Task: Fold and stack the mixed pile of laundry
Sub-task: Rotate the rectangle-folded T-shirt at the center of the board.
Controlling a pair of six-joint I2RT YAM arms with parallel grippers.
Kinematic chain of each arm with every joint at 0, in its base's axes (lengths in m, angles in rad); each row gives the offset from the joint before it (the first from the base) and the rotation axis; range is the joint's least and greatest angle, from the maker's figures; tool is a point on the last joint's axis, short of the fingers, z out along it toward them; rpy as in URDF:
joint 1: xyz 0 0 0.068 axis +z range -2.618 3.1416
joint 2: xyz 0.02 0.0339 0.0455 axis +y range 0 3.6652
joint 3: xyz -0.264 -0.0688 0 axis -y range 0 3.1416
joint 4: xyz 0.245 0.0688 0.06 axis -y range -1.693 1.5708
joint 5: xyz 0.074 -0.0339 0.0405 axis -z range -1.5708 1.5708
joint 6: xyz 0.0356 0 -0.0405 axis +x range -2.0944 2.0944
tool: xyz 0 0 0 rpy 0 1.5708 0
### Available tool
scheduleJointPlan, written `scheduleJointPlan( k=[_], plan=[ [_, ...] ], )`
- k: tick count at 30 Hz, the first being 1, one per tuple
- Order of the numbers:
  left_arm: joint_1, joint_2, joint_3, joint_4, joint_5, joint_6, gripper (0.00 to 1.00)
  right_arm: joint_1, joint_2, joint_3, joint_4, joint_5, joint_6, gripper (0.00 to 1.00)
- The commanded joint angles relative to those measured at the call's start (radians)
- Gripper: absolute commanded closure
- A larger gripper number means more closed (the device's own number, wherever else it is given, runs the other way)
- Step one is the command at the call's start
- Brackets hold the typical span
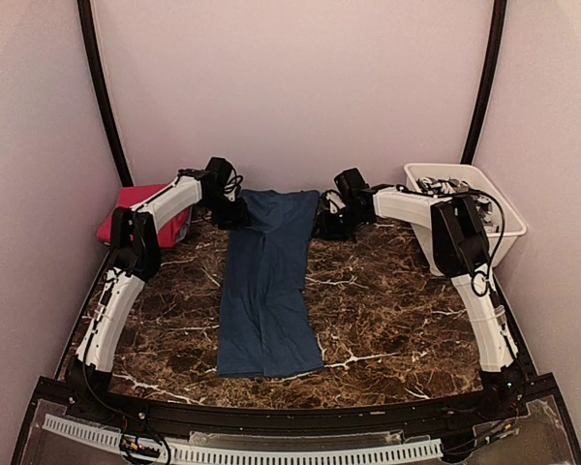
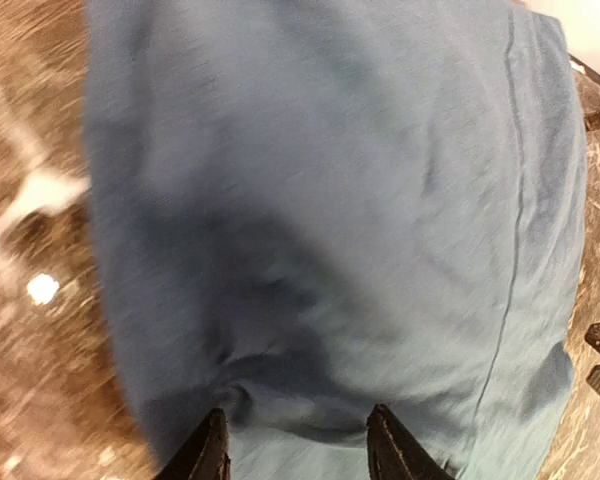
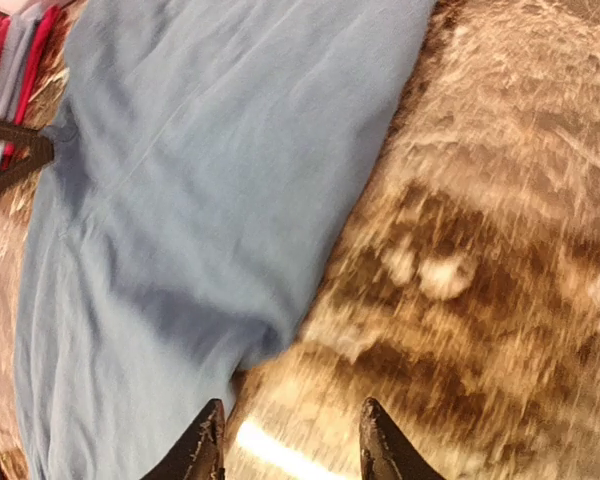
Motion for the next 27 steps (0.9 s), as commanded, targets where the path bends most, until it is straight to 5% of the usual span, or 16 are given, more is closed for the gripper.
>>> scheduleJointPlan(
  k=[1,12,20,27],
  plan=[
    [-0.003,-0.268,-0.192,-0.035,-0.03,0.019,0.51,0.036,-0.252,-0.144,0.06,-0.06,-0.003,0.55],
    [-0.006,-0.909,-1.179,0.301,0.065,-0.139,0.48,0.165,-0.512,-0.618,0.151,-0.155,0.059,0.51],
    [-0.076,-1.055,-1.49,0.395,0.06,-0.181,0.48,0.217,-0.473,-0.732,0.253,-0.195,0.121,0.5],
    [-0.164,-1.029,-1.598,0.505,0.09,-0.238,0.53,0.226,-0.415,-0.746,0.312,-0.231,0.166,0.57]
  ],
)
